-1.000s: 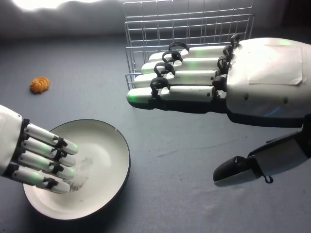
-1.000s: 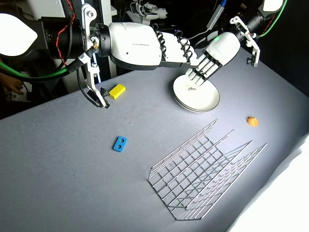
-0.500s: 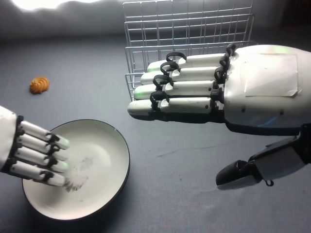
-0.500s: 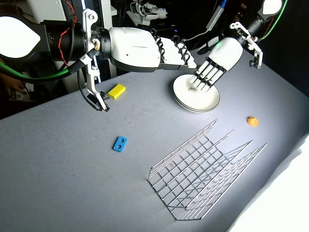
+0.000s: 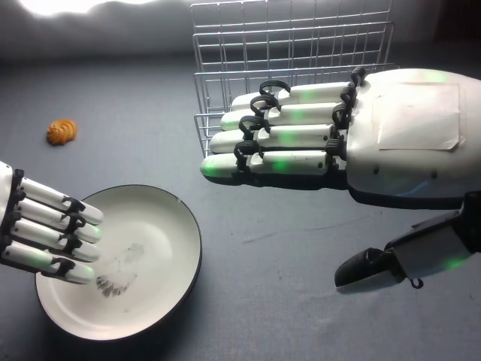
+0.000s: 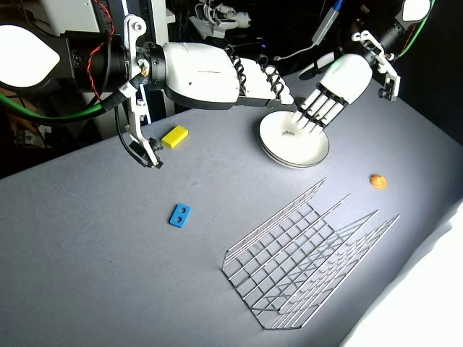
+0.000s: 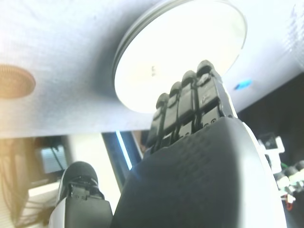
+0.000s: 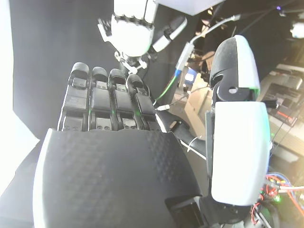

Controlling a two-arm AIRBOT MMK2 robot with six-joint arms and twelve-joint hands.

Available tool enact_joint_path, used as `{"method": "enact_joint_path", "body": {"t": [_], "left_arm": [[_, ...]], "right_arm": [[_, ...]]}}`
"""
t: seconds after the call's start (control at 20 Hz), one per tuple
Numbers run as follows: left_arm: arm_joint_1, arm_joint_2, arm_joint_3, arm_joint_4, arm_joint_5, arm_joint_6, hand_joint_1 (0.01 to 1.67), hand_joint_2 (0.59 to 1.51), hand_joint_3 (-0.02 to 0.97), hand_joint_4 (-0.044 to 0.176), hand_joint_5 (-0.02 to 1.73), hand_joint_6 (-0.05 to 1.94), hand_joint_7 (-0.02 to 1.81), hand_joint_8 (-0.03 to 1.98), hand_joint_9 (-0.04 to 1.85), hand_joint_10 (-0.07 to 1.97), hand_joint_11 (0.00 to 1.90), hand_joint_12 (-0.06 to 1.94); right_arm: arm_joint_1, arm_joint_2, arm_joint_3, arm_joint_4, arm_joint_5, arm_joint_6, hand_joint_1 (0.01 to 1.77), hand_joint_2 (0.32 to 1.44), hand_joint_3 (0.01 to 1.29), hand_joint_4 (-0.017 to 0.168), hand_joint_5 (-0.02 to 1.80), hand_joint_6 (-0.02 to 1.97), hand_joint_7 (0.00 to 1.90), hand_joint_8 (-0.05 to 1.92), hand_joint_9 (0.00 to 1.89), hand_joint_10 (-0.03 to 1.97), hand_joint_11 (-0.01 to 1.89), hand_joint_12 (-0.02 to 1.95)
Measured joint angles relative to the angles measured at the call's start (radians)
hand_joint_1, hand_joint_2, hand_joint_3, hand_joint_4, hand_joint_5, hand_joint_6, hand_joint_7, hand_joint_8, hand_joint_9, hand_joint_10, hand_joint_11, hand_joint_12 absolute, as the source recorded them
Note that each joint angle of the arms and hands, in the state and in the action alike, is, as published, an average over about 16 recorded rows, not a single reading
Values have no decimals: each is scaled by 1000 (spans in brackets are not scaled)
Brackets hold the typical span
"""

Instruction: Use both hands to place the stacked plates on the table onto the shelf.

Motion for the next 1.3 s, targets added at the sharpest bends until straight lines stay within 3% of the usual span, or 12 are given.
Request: {"method": "enact_joint_path", "body": {"t": [0.7,1.3], "left_arm": [[20,-1,27,37,-39,26,15,1032,12,3,17,6,15,-17,18,19,16,-2],[53,-17,19,50,-9,16,16,1033,12,1,16,5,12,-17,18,18,16,-1]], "right_arm": [[0,-1,0,3,-4,-9,785,992,14,-1,22,20,21,15,13,3,22,11],[0,-1,0,4,2,-10,739,1001,14,-2,22,19,22,15,12,3,22,11]]}}
